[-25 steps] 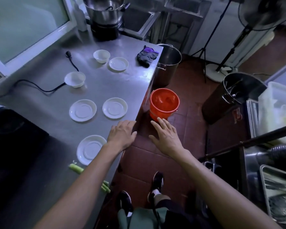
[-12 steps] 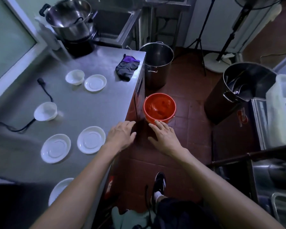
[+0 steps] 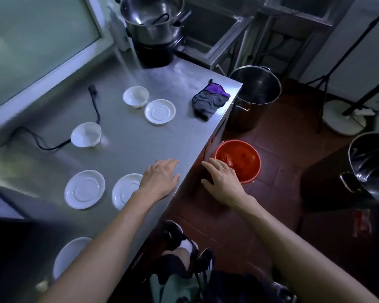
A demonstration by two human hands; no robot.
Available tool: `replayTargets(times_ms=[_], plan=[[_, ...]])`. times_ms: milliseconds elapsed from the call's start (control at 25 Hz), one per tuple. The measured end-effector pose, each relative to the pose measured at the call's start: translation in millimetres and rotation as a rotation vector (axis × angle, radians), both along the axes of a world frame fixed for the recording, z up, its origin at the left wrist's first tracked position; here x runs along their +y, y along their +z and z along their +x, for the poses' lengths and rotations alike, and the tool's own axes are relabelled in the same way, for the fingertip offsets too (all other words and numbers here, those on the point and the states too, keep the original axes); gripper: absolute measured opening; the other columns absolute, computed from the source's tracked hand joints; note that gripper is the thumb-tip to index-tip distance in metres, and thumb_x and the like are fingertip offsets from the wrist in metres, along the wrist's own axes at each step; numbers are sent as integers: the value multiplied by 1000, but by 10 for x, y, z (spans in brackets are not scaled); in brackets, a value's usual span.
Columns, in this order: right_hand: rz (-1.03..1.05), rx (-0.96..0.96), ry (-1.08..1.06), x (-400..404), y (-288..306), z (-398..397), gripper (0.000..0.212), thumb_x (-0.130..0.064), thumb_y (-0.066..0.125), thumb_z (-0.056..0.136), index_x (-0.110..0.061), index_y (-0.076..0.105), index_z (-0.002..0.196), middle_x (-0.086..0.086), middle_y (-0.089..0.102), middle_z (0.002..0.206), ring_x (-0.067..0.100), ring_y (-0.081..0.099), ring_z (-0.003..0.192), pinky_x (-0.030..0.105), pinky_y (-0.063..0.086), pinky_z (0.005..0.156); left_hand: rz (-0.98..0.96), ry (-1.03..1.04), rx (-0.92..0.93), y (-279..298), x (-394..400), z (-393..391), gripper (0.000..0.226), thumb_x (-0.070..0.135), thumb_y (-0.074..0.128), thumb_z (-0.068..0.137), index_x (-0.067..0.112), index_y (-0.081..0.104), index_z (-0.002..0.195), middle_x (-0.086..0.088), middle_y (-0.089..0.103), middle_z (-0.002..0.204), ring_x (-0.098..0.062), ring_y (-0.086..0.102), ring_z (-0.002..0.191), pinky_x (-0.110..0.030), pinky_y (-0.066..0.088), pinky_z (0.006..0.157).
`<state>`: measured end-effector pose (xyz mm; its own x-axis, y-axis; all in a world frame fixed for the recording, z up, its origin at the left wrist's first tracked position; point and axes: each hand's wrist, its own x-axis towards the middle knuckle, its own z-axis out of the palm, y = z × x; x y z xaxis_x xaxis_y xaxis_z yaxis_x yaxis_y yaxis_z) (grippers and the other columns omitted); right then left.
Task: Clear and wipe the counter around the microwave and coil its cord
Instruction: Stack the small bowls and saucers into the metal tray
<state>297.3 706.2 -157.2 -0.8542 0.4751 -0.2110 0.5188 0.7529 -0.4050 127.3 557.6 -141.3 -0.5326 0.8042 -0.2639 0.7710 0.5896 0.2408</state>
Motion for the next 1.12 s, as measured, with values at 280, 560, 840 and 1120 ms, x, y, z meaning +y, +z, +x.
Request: replayTargets(times_ms=[280, 560, 840, 1120], plan=[[41, -96, 161, 234, -1, -1160, 61, -44, 54, 96, -30, 31, 151, 3, 25, 162, 26, 19, 150, 44, 23, 116, 45, 174, -52, -172, 148, -968, 53, 40, 44, 98, 25, 37, 149, 3, 41, 152, -21, 38, 137, -41, 36, 107], [74, -128, 304, 300, 54, -2118, 62, -44, 51, 98, -29, 26, 152, 3, 20, 164, 23, 15, 150, 43, 20, 117, 84, 329, -60, -155, -86, -1599, 52, 39, 47, 98, 23, 40, 146, 2, 46, 148, -23, 41, 134, -42, 39, 105], [143, -125, 441, 401, 3, -2951, 66, -45, 54, 96, -26, 27, 153, 3, 15, 165, 24, 13, 151, 43, 19, 116, 83, 478, -86, -270, -185, -1998, 51, 36, 48, 97, 23, 40, 147, 4, 45, 148, -21, 40, 135, -43, 40, 105], [115, -120, 526, 769, -199, -3751, 66, -44, 58, 93, -25, 31, 150, 6, 18, 164, 27, 17, 149, 48, 29, 112, 86, 599, -111, -339, 114, -2425, 49, 33, 53, 96, 20, 45, 143, 0, 50, 145, -26, 45, 130, -44, 43, 101]])
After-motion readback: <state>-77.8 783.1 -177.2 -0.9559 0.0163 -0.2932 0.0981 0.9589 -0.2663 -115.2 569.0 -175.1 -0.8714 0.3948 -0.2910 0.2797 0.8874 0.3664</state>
